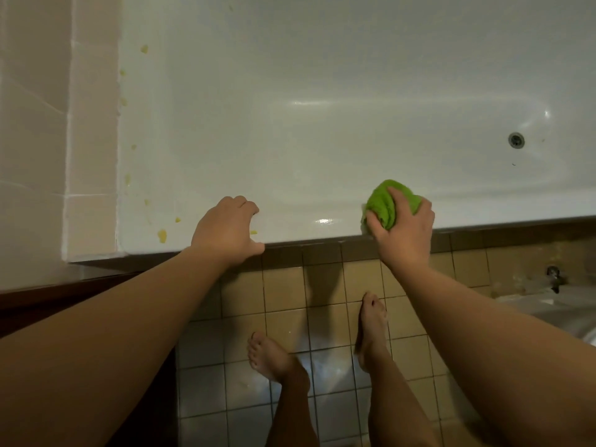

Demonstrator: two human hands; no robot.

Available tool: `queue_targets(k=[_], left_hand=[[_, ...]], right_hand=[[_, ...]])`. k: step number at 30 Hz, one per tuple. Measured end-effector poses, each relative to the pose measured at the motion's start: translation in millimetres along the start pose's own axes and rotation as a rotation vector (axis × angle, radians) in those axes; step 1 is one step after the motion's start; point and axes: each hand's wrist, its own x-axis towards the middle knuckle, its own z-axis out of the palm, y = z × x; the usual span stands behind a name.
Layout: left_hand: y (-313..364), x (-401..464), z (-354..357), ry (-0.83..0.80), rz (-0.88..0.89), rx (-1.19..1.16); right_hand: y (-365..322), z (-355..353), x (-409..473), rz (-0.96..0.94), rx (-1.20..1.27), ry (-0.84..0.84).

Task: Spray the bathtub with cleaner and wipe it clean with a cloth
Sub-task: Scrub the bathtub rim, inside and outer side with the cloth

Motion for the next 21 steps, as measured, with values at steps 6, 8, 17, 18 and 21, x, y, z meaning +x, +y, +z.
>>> queue_targets(k=[6,8,17,18,21], left_hand=[[0,1,-1,-0.005,-0.008,-0.038],[-2,1,0,0.008,0.000,-0.043],[-4,0,0,0.006,0.019,-0.028],[-4,0,0,0.007,0.024,-0.030],[-4,-2,0,0.013,0.027,-0.031]], right_hand=[[-69,43,-22,-0.137,-0.032,-0.029],[-90,55,-37,-0.360,-0.023,-0.124],[-2,-1,-5,-0.126,-0.046,-0.090],[3,-5,-2,-0.075,-0.057,-0.064],[-11,5,-2,0.004,-0.105,-0.011]])
